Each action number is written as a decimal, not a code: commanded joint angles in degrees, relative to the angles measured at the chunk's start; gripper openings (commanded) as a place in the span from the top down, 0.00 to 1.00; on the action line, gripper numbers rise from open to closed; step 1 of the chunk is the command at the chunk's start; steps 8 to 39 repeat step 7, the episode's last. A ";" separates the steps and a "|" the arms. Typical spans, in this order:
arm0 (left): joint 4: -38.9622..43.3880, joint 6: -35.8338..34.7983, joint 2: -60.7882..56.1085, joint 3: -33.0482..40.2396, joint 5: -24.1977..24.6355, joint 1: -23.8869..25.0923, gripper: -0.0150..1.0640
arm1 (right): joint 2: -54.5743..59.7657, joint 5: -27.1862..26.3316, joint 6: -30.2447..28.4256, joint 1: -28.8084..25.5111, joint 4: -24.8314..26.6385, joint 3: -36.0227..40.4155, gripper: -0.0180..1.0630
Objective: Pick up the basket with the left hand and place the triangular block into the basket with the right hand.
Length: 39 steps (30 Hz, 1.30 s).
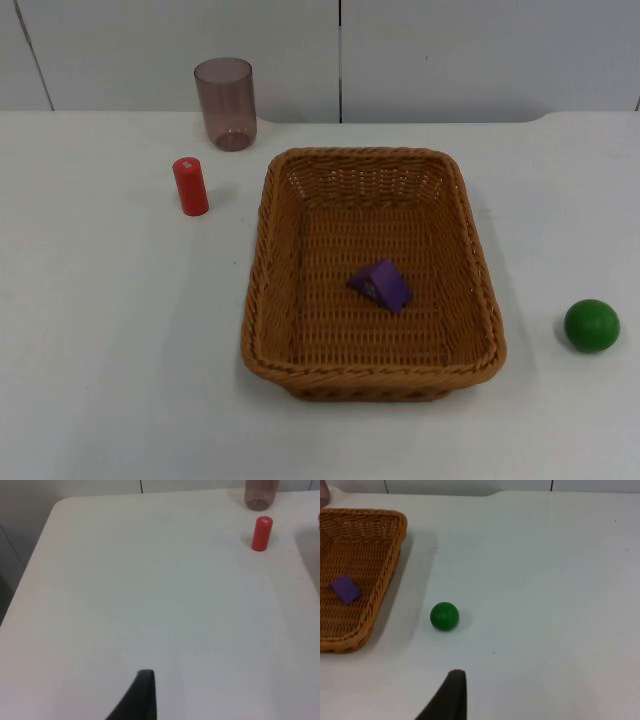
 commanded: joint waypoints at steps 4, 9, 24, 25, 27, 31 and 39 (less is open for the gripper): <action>0.43 -0.45 -0.15 0.26 -0.01 -0.33 0.01 | -0.11 -0.58 0.00 -0.02 -0.33 0.07 0.01; 0.43 -0.45 -0.15 0.26 -0.01 -0.33 0.01 | -0.11 -0.58 0.00 0.11 -0.33 0.07 0.01; 0.43 -0.45 -0.15 0.26 -0.01 -0.33 0.01 | -0.11 -0.58 0.00 0.11 -0.33 0.07 0.01; 0.43 -0.45 -0.15 0.26 -0.01 -0.33 0.01 | -0.11 -0.58 0.00 0.11 -0.33 0.07 0.01; 0.43 -0.45 -0.15 0.26 -0.01 -0.33 0.01 | -0.11 -0.58 0.00 0.11 -0.33 0.07 0.01; 0.43 -0.45 -0.15 0.26 -0.01 -0.33 0.01 | -0.11 -0.58 0.00 0.11 -0.33 0.07 0.01; 0.43 -0.45 -0.15 0.26 -0.01 -0.33 0.01 | -0.11 -0.58 0.00 0.11 -0.33 0.07 0.01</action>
